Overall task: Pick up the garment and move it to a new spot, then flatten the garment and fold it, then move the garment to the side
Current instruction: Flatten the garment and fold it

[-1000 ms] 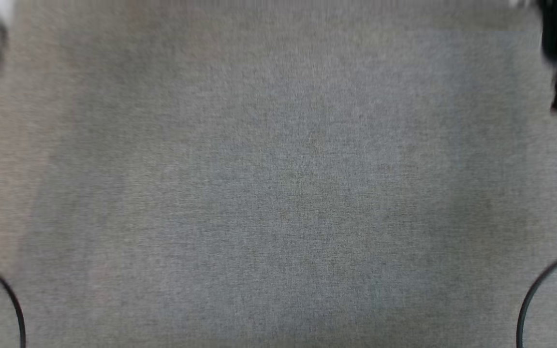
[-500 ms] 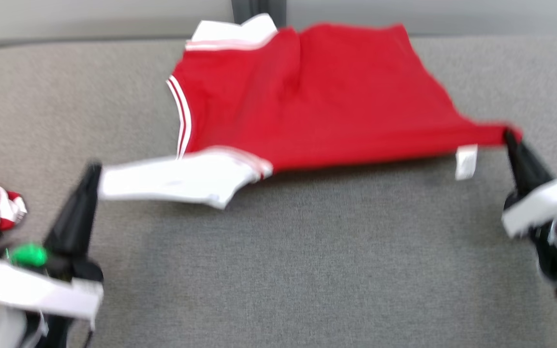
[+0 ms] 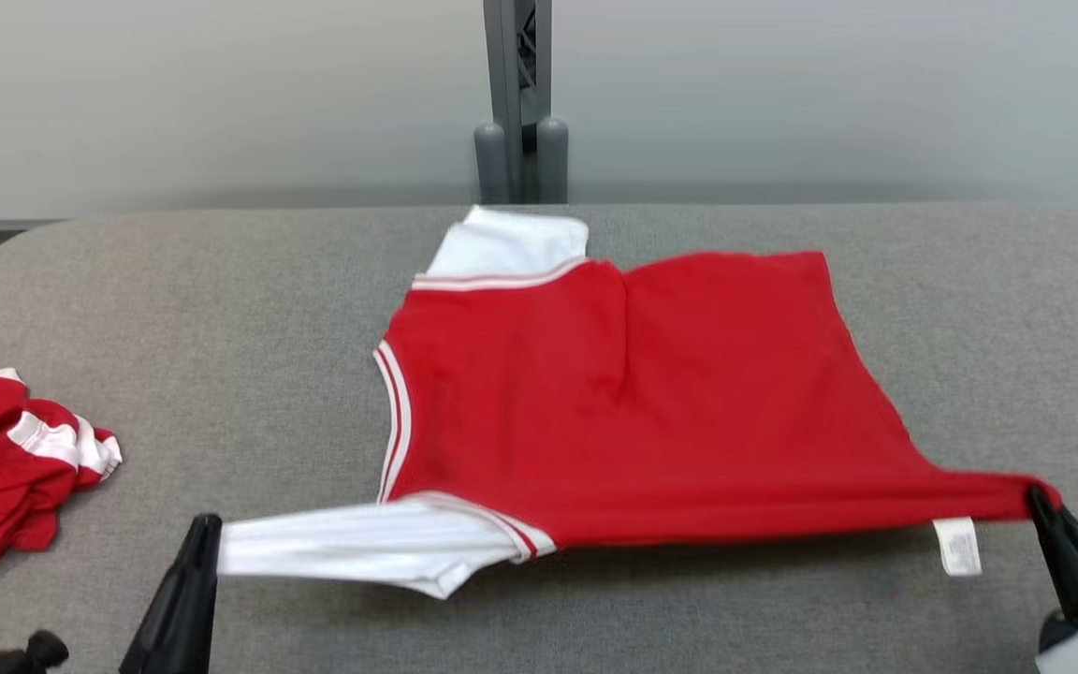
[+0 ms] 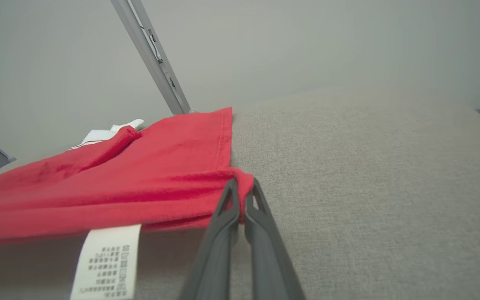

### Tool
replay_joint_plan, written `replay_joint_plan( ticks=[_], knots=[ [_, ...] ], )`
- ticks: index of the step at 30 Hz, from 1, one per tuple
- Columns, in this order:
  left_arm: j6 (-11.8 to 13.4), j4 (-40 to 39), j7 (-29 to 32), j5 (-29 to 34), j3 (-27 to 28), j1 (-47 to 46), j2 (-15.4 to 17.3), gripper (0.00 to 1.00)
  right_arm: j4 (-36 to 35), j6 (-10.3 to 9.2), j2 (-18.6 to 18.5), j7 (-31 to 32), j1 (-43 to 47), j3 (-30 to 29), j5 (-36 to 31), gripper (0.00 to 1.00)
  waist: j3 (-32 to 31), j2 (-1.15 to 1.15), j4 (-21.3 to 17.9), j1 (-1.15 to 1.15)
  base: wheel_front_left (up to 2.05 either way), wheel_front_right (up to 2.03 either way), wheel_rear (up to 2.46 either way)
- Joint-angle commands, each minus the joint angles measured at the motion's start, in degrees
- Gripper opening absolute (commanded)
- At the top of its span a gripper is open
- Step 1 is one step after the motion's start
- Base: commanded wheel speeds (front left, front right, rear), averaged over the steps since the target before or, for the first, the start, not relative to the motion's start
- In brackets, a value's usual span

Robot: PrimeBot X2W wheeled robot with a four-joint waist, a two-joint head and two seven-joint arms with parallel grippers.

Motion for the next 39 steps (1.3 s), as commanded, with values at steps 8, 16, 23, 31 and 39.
replay_joint_plan(
  ticks=[8, 16, 23, 31, 39],
  knots=[
    [0.0, -1.7, 1.2, 0.6, 0.2, 3.2, -0.9, 0.00, -13.6, -0.34, 3.3, 7.8, 11.5, -10.4, -5.8, 0.00, -1.4, 0.00, -0.6, 0.00, 0.00, 0.00, 0.00],
    [-0.7, 9.0, 6.0, 0.4, -4.0, -9.6, -4.2, 0.00, -9.8, -0.25, 10.5, 18.1, 2.3, -11.4, -15.7, 0.00, 0.7, 0.00, -0.6, 0.00, 0.00, 0.00, 0.00],
    [-3.5, 21.4, 4.4, 1.7, -6.0, -20.9, -6.5, 0.00, 1.1, -0.21, 12.2, 17.4, -8.8, -9.6, -20.5, 0.00, 4.1, 0.00, -0.2, 0.00, 0.00, 0.00, 0.00],
    [-5.8, 32.8, 2.7, 1.8, -8.7, -29.4, -7.9, 0.40, 10.9, -0.21, 13.5, 12.9, -16.8, -6.0, -18.2, 0.10, 7.9, 0.00, -0.1, 0.00, 0.00, 0.00, 0.00],
    [-6.3, 36.6, 0.1, 1.2, -9.4, -30.4, -9.7, 1.00, 16.5, -0.21, 13.5, 3.6, -18.8, -5.0, -15.1, 1.00, 7.7, 0.00, 0.4, 0.00, 0.00, 0.00, 0.00]
  ],
)
